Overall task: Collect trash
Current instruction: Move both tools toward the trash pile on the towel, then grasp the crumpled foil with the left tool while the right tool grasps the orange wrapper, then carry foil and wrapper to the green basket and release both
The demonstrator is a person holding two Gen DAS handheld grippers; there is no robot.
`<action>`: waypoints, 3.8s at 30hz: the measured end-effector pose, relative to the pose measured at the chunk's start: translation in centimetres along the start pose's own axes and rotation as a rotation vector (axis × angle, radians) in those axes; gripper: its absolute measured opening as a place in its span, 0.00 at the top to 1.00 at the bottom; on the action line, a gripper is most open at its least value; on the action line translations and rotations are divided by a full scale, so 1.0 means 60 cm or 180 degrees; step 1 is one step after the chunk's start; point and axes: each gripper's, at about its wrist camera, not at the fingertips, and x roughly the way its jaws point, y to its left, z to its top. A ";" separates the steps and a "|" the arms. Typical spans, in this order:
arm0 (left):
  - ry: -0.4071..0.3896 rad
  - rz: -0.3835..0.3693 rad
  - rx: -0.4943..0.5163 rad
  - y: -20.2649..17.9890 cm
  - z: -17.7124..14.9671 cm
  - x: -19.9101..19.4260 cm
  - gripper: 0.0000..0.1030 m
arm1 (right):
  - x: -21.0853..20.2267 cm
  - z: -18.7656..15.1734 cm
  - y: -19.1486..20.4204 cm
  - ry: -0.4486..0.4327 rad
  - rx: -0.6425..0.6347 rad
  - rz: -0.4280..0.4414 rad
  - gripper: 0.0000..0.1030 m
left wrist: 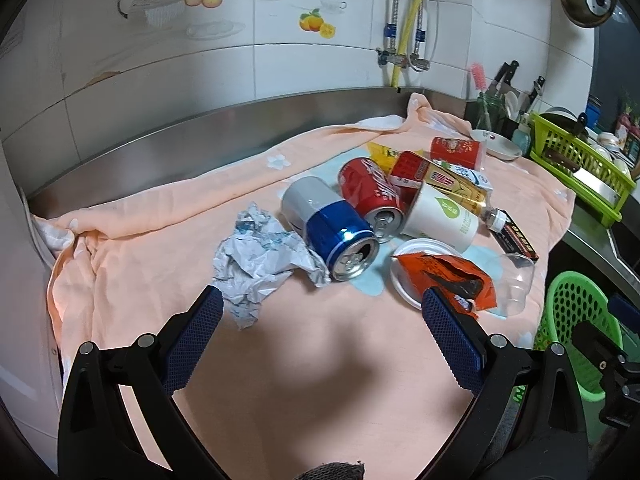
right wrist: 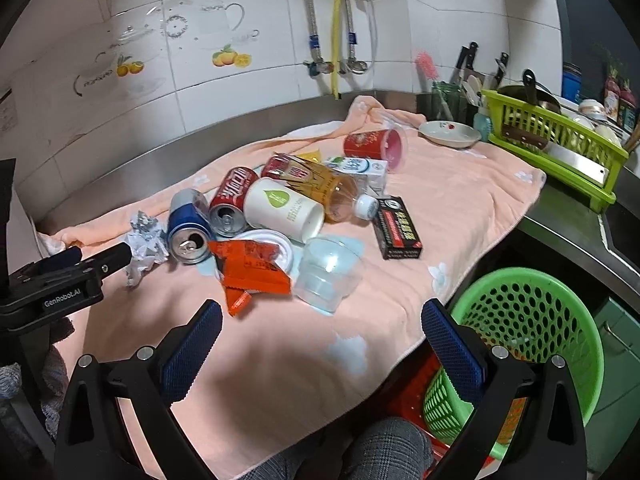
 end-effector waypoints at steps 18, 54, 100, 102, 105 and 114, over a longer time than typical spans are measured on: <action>-0.0002 0.0250 -0.0173 0.068 0.015 0.006 0.05 | 0.044 0.035 0.039 0.0091 -0.0249 0.0316 0.07; 0.0686 -0.0155 -0.0385 0.166 0.073 0.232 0.20 | 0.239 0.062 0.138 0.0731 -0.1071 0.0369 0.51; 0.0197 -0.2070 0.0800 -0.265 0.088 0.016 0.76 | 0.001 -0.089 -0.360 0.0470 0.0871 -0.0739 0.40; 0.0280 -0.2145 0.0935 -0.323 0.081 0.029 0.76 | -0.011 -0.092 -0.370 0.0436 0.0885 -0.0793 0.39; 0.0410 -0.2267 0.1072 -0.395 0.068 0.047 0.76 | -0.032 -0.092 -0.388 0.0365 0.0940 -0.0815 0.37; 0.0807 -0.2342 0.1405 -0.558 0.003 0.105 0.75 | -0.114 -0.100 -0.430 0.0071 0.1013 -0.1043 0.28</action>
